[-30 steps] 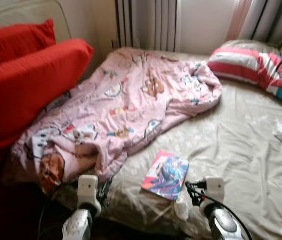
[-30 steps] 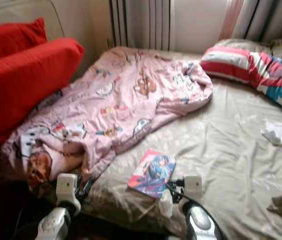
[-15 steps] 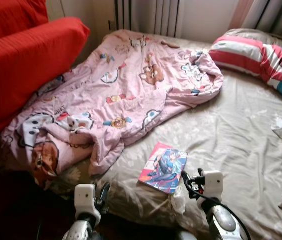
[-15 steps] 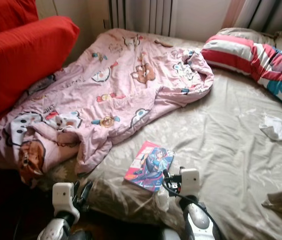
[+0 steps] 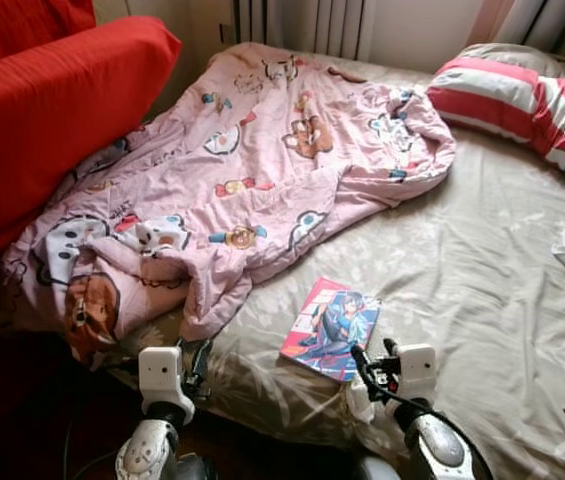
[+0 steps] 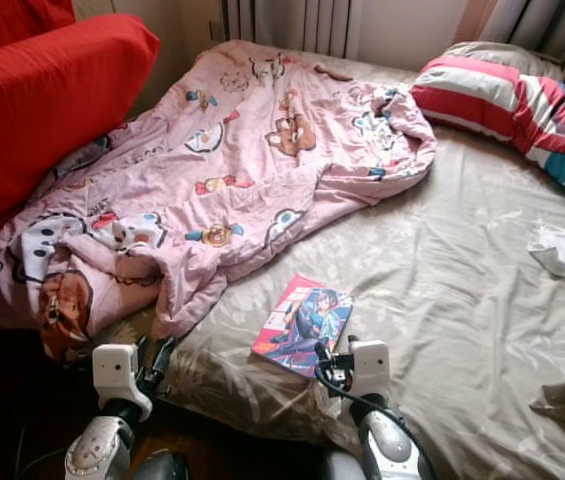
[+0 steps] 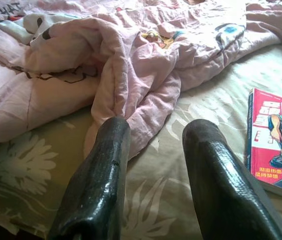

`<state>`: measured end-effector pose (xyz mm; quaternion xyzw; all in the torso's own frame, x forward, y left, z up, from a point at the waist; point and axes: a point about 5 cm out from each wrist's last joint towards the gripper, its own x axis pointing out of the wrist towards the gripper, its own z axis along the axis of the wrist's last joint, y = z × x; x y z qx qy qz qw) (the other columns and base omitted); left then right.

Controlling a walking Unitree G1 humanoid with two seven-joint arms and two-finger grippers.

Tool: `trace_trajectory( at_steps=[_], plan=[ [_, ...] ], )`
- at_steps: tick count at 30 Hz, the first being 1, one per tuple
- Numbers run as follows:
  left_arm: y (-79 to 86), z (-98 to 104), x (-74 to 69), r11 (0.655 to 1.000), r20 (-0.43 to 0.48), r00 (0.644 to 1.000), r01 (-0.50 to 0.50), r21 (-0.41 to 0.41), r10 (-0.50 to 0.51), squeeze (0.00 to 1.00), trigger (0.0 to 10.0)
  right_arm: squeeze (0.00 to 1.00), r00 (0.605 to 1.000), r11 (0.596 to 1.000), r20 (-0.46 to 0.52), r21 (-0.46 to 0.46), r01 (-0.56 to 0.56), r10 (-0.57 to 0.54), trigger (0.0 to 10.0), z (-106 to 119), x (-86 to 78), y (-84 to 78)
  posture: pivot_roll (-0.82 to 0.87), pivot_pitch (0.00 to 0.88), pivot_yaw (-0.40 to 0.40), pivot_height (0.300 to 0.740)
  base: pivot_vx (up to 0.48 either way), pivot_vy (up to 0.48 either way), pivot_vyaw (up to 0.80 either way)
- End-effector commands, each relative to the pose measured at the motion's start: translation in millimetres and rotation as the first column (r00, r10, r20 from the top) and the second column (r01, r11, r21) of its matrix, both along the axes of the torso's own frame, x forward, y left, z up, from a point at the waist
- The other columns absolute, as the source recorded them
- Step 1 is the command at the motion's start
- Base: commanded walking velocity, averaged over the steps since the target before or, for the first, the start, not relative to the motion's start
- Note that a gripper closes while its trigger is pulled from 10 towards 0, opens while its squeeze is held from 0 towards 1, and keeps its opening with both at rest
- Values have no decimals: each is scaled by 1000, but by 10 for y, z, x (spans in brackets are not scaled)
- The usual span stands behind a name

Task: Clean up the room

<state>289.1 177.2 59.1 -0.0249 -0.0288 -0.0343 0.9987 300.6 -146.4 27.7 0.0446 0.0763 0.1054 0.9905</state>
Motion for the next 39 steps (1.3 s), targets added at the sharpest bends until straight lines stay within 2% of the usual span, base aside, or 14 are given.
trace_trajectory(
  at_steps=[1, 5, 9, 21, 24, 27, 30, 39],
  plan=[
    [0, -16, -27, 1000, -15, 1000, 10, 8, -10, 0, 10000, 0, 999, 1000, -49, 6, 4, -4, 10000, -86, -51, 14, -43, 239, -22, 618, 0, 0, 0],
    [-15, -4, -30, 1000, -18, 1000, 21, 11, -21, 0, 10000, 0, 996, 1000, -90, 1, 11, -11, 10000, -124, -56, 34, -40, 243, -10, 618, 0, 0, 0],
    [-47, -2, -34, 999, -24, 999, 35, 13, -35, 0, 10000, 0, 998, 999, -60, 14, 29, -28, 10000, -99, -59, 19, -43, 247, -5, 593, 0, 0, 0],
    [-72, 31, -43, 999, -27, 999, 43, 13, -42, 0, 10000, 0, 997, 999, -68, 11, 41, -40, 10000, -91, -41, -8, -31, 272, -8, 593, 0, 0, 0],
    [-56, 37, -58, 999, -28, 999, 37, 13, -36, 0, 10000, 0, 994, 1000, -109, 5, 24, -23, 10000, -124, -37, 32, -28, 281, -9, 593, 0, 0, 0],
    [-51, 42, -65, 999, -30, 999, 35, 14, -35, 0, 10000, 0, 997, 999, -67, 14, 32, -31, 10000, -85, -31, 26, -28, 285, -9, 579, 0, 0, 0],
    [-54, 50, -62, 999, -30, 999, 35, 13, -35, 0, 10000, 0, 997, 999, -68, 17, 34, -33, 10000, -78, -21, 24, -26, 288, -9, 579, 0, 0, 0],
    [-88, 125, -23, 999, -16, 999, 41, 8, -41, 0, 10000, 0, 986, 1000, -167, -4, 13, -13, 10000, -75, 93, 66, -12, 307, -5, 579, 0, 0, 0]
  ],
)
